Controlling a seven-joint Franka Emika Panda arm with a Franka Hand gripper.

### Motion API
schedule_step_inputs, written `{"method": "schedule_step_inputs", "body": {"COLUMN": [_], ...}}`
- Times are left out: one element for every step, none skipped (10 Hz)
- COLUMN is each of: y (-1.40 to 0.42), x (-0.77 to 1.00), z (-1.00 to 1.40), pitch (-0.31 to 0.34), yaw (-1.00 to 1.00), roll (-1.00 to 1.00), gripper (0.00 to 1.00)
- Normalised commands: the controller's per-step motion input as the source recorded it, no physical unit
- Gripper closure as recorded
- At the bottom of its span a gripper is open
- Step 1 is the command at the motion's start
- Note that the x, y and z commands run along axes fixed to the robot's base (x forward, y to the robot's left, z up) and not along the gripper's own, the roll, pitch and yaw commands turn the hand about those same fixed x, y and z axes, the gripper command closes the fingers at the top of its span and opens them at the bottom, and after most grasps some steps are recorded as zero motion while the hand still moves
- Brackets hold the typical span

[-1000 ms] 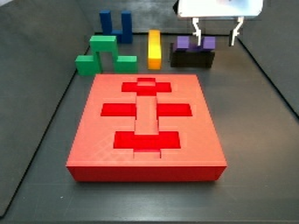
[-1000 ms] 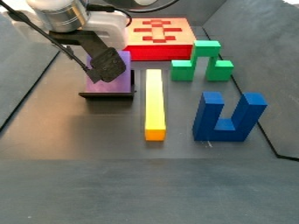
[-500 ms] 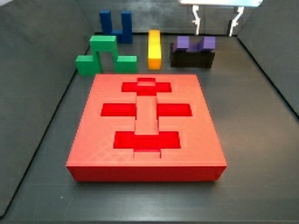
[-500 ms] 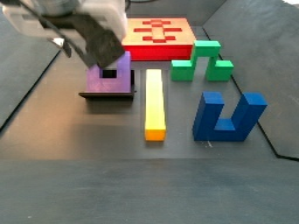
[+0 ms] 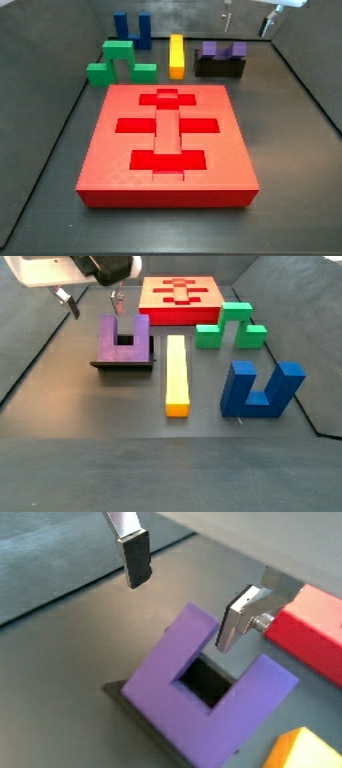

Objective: Pick up the purple object. Move up. Place the purple object on the fixture. Regrasp the purple object. Move to above the board. Insert the purple object.
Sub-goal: Regrasp the purple object.

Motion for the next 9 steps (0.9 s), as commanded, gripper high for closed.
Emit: {"method": "schedule_step_inputs", "body": {"y": [0.00, 0.00, 0.00, 0.00, 0.00, 0.00, 0.00, 0.00, 0.04], "x": [0.37, 0.41, 0.37, 0.34, 0.26, 0.24, 0.22, 0.18, 0.08], "z": [0.00, -0.02, -0.05, -0.05, -0.14, -0.18, -0.20, -0.23, -0.12], "pitch": [0.026, 0.000, 0.000, -0.023, -0.009, -0.043, -0.094, -0.120, -0.120], "yaw": [0.01, 0.00, 0.00, 0.00, 0.00, 0.00, 0.00, 0.00, 0.00], "roll": [0.67, 0.55, 0.51, 0.50, 0.59, 0.62, 0.62, 0.69, 0.75], "gripper": [0.00, 0.00, 0.00, 0.00, 0.00, 0.00, 0.00, 0.00, 0.00]}}
